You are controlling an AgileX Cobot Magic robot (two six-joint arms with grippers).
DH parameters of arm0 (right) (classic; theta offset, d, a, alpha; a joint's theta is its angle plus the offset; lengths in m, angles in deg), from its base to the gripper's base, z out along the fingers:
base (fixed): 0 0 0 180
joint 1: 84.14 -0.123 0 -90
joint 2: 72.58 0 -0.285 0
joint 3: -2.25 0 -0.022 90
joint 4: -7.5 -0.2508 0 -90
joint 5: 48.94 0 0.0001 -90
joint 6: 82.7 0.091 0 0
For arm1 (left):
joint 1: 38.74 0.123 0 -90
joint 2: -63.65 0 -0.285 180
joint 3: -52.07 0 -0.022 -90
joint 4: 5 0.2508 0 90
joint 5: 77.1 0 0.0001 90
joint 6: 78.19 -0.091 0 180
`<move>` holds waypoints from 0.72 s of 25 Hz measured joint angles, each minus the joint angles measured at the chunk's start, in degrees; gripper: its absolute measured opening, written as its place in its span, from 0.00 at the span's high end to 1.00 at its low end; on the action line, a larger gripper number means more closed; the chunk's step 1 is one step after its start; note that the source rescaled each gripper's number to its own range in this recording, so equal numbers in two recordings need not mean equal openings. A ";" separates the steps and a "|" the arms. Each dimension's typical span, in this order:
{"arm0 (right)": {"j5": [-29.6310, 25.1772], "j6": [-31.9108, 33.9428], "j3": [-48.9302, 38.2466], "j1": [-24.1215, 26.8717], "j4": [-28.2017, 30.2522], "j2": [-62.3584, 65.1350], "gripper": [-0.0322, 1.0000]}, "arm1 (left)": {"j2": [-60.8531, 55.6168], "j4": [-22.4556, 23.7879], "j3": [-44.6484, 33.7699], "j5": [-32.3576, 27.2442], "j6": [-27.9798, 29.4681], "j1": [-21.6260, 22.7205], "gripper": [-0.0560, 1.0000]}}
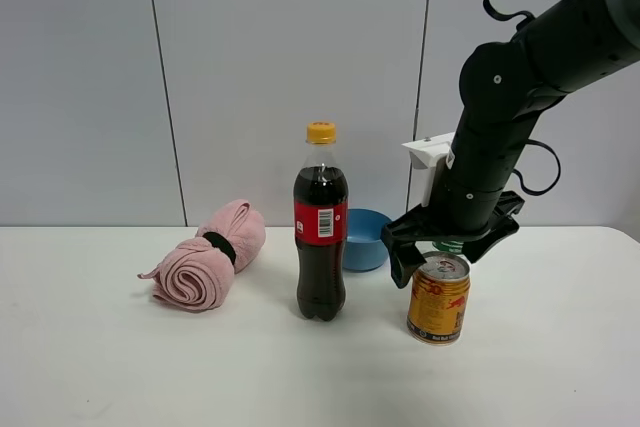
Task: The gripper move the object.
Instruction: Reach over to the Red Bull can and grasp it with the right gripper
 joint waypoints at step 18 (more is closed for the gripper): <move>2.18 0.00 0.07 0.00 1.26 -4.16 0.96 | 0.00 0.00 0.00 0.00 0.00 0.00 0.00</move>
